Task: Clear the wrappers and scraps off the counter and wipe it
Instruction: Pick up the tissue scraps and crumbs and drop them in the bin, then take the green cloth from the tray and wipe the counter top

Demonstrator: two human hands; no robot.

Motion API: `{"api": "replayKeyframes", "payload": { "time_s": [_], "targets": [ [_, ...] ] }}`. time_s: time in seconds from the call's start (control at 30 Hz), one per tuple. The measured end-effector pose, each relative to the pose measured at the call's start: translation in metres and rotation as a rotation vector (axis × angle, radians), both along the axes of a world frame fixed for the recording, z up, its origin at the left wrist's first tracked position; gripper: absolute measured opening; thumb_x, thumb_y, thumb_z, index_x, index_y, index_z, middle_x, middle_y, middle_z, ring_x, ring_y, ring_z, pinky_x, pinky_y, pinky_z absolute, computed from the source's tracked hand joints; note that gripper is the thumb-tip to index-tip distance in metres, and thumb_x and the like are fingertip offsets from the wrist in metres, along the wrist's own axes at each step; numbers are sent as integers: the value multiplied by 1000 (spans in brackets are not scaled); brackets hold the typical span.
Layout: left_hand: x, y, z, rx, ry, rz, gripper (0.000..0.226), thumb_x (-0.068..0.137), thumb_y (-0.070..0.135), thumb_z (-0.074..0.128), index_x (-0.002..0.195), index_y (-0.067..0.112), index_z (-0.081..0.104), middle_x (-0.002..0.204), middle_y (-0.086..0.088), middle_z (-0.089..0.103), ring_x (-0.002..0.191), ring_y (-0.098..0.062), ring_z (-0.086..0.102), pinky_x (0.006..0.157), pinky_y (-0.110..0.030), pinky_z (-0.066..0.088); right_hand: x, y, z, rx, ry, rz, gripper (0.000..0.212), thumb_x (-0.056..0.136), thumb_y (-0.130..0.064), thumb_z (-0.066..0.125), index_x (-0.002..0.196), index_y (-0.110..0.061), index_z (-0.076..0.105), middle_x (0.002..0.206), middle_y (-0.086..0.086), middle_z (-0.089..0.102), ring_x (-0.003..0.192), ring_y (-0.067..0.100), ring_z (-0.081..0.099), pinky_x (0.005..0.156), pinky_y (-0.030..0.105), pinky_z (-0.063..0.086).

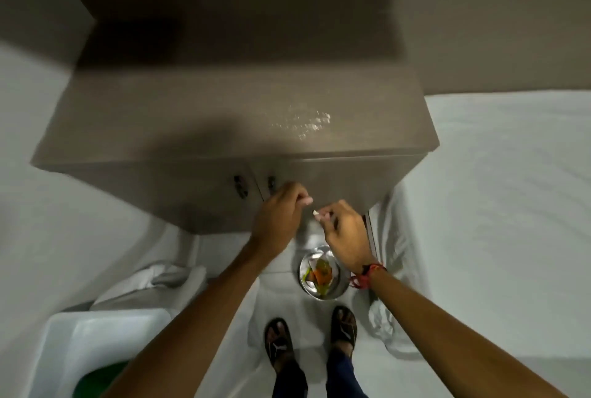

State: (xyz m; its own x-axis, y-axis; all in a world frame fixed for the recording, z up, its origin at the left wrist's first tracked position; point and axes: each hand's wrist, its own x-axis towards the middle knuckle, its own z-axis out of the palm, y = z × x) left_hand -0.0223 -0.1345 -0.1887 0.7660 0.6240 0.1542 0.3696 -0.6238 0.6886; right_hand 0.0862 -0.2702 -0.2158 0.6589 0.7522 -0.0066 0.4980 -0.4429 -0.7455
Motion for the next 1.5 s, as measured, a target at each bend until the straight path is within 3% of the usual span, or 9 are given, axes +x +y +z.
{"api": "replayKeyframes", "payload": {
  "time_s": [0.2,0.37,0.47,0.6,0.73,0.87,1.0,1.3,1.5],
  "targets": [
    [-21,-50,-155,-352,457,79,17,95,27,63,91,10,64,94,-9,74,90,-31,68,76,-42,56,-11,-67,-145,-516,215,-123,9,88,-21,62,94,-16,66,97,2,69,86,22,69,74,36,60],
    [-16,-76,-278,-509,529,141,12,89,19,68,89,8,70,91,-17,76,92,-36,70,78,-42,57,-14,-83,-254,-547,207,-131,14,91,-18,60,104,-17,64,104,6,71,88,24,70,76,39,62],
    [-14,-86,-336,-538,568,108,25,91,29,67,99,6,69,102,-18,76,102,-36,69,87,-44,56,-16,-93,-304,-562,248,-120,31,94,-29,57,123,-18,60,114,7,68,99,27,68,86,42,59],
    [-32,-96,-372,-549,671,65,39,98,41,55,113,6,64,117,-22,70,113,-41,65,93,-47,54,-30,-111,-339,-625,248,-16,32,101,-28,47,123,-7,58,108,16,69,96,34,68,83,45,58],
    [-58,-88,-329,-524,579,85,33,100,35,55,116,7,61,113,-18,72,109,-38,67,88,-41,55,-47,-112,-304,-764,131,203,39,105,-23,39,136,-3,51,120,16,63,104,30,64,87,38,54],
    [-72,-64,-247,-491,538,144,44,101,40,51,135,11,54,130,-15,68,121,-34,63,97,-43,54,-56,-73,-225,-679,49,350,52,96,-22,54,146,-9,44,146,18,47,127,36,50,102,45,46],
    [-86,-40,-151,-355,459,184,48,103,38,48,145,16,48,146,-9,58,135,-26,54,112,-42,46,-70,-20,-136,-579,-127,507,49,90,-18,53,138,-11,50,132,14,56,120,35,52,98,44,47],
    [-212,-9,12,111,392,683,33,101,30,52,130,15,59,125,-7,67,116,-23,63,98,-35,54,-165,61,11,-286,-373,858,52,81,-7,60,133,-8,58,131,14,60,118,34,56,95,44,50],
    [-356,-69,24,-166,656,1118,45,95,46,50,124,12,57,127,-11,63,116,-29,55,101,-43,47,-248,61,51,-128,-479,1212,48,77,-9,65,126,-9,65,125,14,66,110,32,64,85,41,55]
  ]
}}
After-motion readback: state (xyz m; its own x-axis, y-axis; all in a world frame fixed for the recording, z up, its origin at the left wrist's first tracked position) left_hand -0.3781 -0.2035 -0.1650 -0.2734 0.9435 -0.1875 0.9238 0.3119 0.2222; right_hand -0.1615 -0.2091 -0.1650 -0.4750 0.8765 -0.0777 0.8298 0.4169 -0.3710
